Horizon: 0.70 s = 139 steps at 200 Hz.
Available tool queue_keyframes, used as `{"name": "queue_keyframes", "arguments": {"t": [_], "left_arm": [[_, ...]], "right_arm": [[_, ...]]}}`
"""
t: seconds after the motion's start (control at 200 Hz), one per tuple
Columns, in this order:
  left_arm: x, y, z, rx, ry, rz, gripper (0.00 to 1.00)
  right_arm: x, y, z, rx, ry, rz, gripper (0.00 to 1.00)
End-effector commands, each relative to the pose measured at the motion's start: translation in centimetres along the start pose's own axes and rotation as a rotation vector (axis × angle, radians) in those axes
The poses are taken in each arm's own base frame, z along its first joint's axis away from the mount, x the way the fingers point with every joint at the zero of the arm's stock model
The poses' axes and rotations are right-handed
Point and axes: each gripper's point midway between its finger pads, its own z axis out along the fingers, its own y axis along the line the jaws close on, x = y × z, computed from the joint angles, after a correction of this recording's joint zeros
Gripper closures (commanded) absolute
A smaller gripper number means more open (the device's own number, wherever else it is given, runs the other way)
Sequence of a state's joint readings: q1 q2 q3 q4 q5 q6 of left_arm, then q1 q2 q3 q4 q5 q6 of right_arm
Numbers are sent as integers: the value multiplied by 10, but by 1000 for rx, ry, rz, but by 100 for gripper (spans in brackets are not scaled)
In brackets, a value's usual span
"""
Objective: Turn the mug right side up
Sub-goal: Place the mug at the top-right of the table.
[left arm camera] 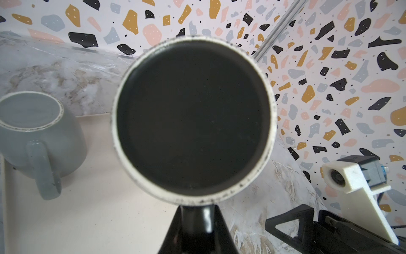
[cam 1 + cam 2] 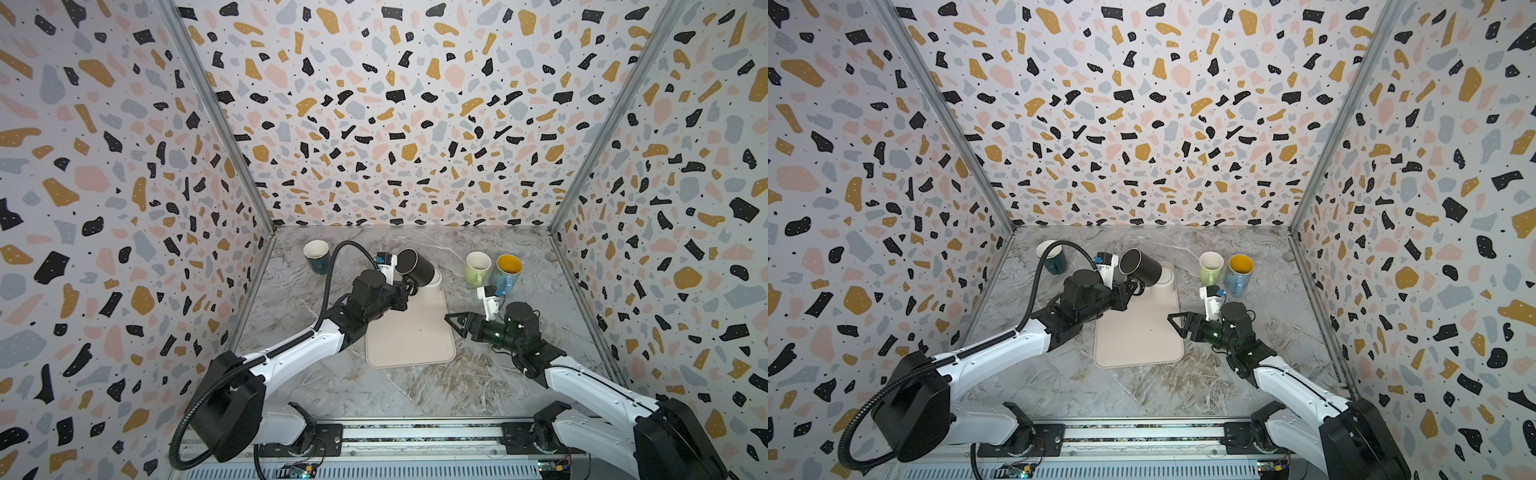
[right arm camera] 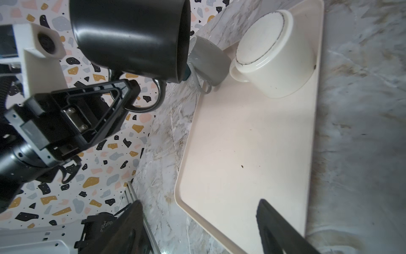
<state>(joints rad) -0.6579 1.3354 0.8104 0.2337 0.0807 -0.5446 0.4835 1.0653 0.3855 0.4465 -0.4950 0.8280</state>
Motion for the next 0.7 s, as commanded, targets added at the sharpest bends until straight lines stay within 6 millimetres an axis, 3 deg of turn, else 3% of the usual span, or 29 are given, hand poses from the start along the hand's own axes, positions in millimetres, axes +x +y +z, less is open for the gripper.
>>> {"name": "queue_keyframes", "arguments": {"t": [0.0, 0.26, 0.691], "left_arm": [[-61, -43, -28, 164, -247, 4, 100], [-62, -48, -34, 212, -270, -28, 100], [-60, -59, -39, 320, -287, -116, 100]], "right_arm": [[-21, 27, 2, -119, -64, -26, 18], [-23, 31, 18, -185, -41, -2, 20], [-35, 38, 21, -208, -73, -17, 21]]}}
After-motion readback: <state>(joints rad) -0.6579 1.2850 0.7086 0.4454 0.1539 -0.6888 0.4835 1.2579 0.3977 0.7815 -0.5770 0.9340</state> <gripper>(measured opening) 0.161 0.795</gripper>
